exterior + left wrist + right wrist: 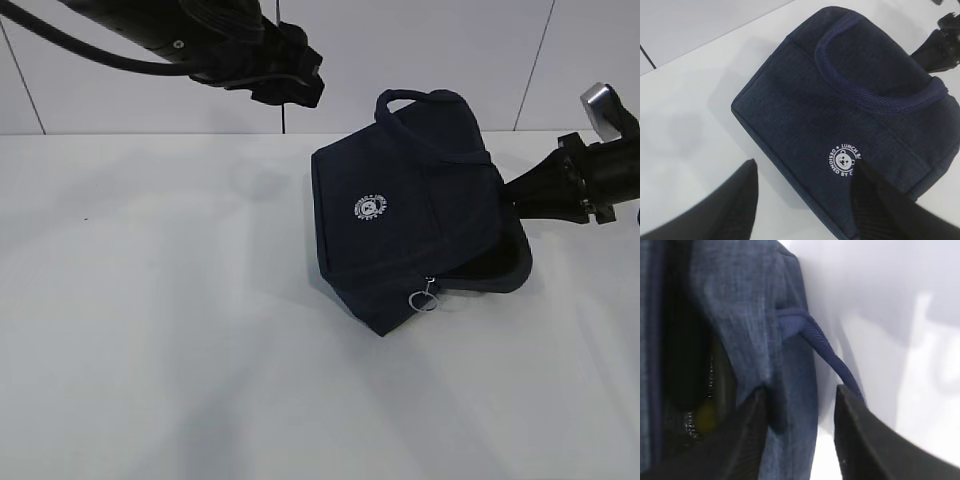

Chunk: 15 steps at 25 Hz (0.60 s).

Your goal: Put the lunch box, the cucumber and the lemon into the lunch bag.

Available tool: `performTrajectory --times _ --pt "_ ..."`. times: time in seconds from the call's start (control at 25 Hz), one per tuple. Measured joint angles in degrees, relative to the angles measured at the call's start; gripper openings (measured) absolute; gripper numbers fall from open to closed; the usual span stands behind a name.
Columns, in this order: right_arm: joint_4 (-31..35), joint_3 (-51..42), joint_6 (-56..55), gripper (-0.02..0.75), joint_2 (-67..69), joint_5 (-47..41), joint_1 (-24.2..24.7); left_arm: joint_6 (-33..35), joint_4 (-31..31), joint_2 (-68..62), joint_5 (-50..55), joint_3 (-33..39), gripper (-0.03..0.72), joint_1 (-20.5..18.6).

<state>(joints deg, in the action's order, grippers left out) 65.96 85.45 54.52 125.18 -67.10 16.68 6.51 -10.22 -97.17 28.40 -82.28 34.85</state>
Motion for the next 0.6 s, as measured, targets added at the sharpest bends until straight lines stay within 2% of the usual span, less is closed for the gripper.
performTrajectory --times 0.16,0.28,0.36,0.52,0.6 --pt "0.71 0.23 0.41 0.320 1.69 -0.10 -0.11 0.00 0.75 0.00 0.00 0.00 0.424 0.00" --pt "1.67 0.23 1.93 0.282 1.74 -0.10 -0.57 0.00 1.10 0.00 0.04 0.00 0.424 0.00" --pt "2.72 0.23 2.68 0.231 1.74 -0.10 -0.68 0.00 1.10 0.00 0.13 0.00 0.424 0.00" --pt "4.34 0.50 4.45 0.038 1.84 -0.12 -0.68 0.00 1.24 0.00 0.17 0.00 0.424 0.00" --pt "4.58 1.53 4.78 0.008 1.82 -0.12 -0.99 0.00 1.24 0.00 0.39 0.00 0.424 0.00"
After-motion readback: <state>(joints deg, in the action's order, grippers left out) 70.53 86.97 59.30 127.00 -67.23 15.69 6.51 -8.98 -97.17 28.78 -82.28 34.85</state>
